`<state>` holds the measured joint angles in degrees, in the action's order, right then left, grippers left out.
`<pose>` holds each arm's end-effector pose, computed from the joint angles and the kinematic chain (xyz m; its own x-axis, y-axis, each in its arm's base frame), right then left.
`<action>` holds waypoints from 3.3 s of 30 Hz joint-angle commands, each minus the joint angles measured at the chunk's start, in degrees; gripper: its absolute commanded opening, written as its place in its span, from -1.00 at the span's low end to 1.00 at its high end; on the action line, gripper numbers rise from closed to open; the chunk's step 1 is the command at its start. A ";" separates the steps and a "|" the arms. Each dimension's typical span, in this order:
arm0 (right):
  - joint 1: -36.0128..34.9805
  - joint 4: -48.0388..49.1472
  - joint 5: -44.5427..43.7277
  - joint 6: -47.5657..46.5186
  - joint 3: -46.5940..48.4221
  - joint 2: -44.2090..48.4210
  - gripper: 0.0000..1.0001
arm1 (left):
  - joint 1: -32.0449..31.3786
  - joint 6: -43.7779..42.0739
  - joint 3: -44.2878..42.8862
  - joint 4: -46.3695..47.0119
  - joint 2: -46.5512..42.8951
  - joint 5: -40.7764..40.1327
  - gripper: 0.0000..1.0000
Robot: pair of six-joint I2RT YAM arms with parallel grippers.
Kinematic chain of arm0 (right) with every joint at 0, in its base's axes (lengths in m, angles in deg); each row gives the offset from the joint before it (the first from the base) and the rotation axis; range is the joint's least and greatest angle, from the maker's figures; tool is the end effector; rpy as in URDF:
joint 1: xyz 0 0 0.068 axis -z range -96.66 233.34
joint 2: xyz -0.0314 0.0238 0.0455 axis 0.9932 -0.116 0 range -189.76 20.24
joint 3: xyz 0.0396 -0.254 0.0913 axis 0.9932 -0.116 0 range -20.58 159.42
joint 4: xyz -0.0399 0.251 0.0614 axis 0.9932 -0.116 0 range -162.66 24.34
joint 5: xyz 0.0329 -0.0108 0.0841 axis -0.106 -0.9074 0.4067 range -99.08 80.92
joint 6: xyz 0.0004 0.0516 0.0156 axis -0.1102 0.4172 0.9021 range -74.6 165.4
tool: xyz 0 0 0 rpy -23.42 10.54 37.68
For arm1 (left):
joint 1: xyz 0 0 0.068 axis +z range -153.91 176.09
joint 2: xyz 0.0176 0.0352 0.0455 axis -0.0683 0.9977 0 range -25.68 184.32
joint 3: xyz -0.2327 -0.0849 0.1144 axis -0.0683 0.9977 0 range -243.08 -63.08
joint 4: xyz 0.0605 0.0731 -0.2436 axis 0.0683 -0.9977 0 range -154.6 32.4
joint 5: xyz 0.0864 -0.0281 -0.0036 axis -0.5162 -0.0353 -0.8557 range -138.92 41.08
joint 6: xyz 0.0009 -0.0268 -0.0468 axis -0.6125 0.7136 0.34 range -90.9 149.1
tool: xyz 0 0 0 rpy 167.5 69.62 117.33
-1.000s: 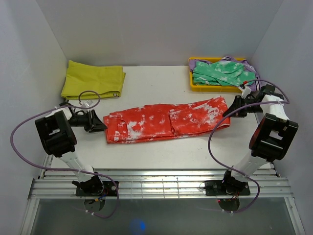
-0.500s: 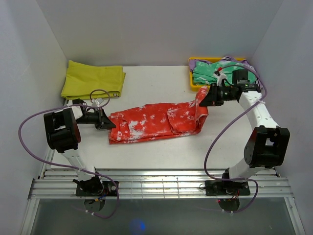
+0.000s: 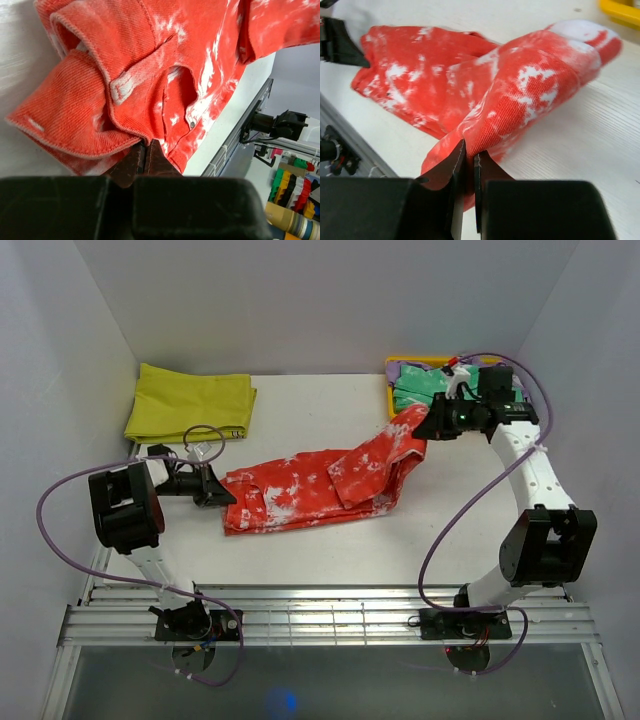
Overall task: Fold and stack the trousers
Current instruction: Fold the trousers
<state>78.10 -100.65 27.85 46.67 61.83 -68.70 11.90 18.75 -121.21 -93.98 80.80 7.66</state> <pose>0.3387 0.0525 0.3412 -0.6715 -0.0438 -0.7397 -0.5062 0.7561 0.4147 0.3074 0.0562 0.1303 -0.9562 -0.1680 -0.2397 0.0970 0.5906 -0.8011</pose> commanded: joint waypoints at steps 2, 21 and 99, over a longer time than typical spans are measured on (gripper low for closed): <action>12.06 -7.18 -0.81 -13.30 -1.45 3.16 -0.85 | 2.55 -4.67 -2.60 -4.04 -1.71 -3.39 -1.00; 19.47 -5.01 -1.16 -29.66 -21.33 -1.66 -0.85 | 7.93 -12.69 -24.03 -7.50 -9.35 -1.49 0.76; 2.34 -6.17 7.37 -10.96 -3.22 2.20 -0.85 | -0.61 -0.20 -4.01 -8.18 -4.44 -16.94 0.00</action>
<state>82.84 -112.86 33.49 28.99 55.93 -68.18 10.89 19.08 -125.67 -103.88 76.27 -8.63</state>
